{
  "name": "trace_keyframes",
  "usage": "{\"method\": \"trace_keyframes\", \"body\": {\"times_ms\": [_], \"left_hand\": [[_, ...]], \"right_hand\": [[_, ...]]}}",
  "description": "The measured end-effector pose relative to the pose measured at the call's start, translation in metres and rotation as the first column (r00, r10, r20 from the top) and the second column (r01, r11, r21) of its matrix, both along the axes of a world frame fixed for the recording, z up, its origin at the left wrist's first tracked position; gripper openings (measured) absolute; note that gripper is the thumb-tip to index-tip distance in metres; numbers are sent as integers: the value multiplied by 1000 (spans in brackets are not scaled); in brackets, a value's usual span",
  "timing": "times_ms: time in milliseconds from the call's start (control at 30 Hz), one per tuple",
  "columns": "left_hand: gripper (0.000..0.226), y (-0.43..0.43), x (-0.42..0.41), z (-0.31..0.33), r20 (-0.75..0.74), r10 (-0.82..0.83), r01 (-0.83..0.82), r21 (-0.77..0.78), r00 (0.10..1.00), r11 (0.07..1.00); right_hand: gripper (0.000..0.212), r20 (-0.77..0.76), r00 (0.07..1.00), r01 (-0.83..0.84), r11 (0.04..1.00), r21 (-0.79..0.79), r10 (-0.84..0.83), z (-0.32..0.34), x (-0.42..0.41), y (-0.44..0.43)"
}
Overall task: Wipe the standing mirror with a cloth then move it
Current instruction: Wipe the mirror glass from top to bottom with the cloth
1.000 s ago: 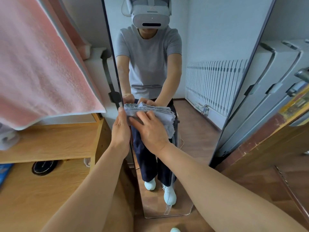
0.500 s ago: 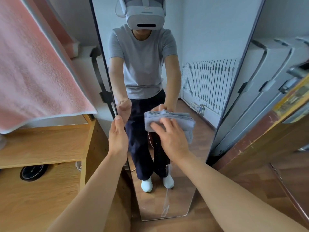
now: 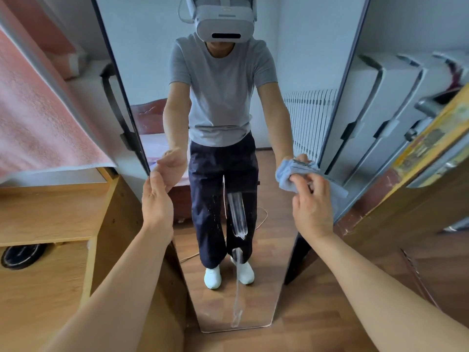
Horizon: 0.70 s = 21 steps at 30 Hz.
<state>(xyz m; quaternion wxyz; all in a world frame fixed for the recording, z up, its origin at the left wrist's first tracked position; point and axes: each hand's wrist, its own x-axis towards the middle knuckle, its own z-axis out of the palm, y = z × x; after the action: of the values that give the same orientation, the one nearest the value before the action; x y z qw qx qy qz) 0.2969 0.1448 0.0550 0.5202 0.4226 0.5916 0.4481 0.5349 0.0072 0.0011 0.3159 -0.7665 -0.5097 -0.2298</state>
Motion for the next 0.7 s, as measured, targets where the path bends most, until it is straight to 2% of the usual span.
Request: {"method": "trace_keyframes", "body": {"times_ms": [200, 433, 600, 700], "left_hand": [[50, -1, 3, -1, -13, 27, -27, 7, 1000, 1000], [51, 0, -6, -10, -18, -13, 14, 40, 1000, 999], [53, -2, -17, -12, 43, -91, 91, 3, 995, 996], [50, -3, -22, -10, 56, -117, 117, 4, 992, 993]], "right_hand": [[48, -129, 991, 32, 995, 91, -20, 0, -14, 8], [34, 8, 976, -218, 969, 119, 219, -1, -80, 54], [34, 61, 904, -425, 905, 15, 423, -5, -138, 91], [31, 113, 868, -477, 875, -78, 483, 0, -167, 105]]}}
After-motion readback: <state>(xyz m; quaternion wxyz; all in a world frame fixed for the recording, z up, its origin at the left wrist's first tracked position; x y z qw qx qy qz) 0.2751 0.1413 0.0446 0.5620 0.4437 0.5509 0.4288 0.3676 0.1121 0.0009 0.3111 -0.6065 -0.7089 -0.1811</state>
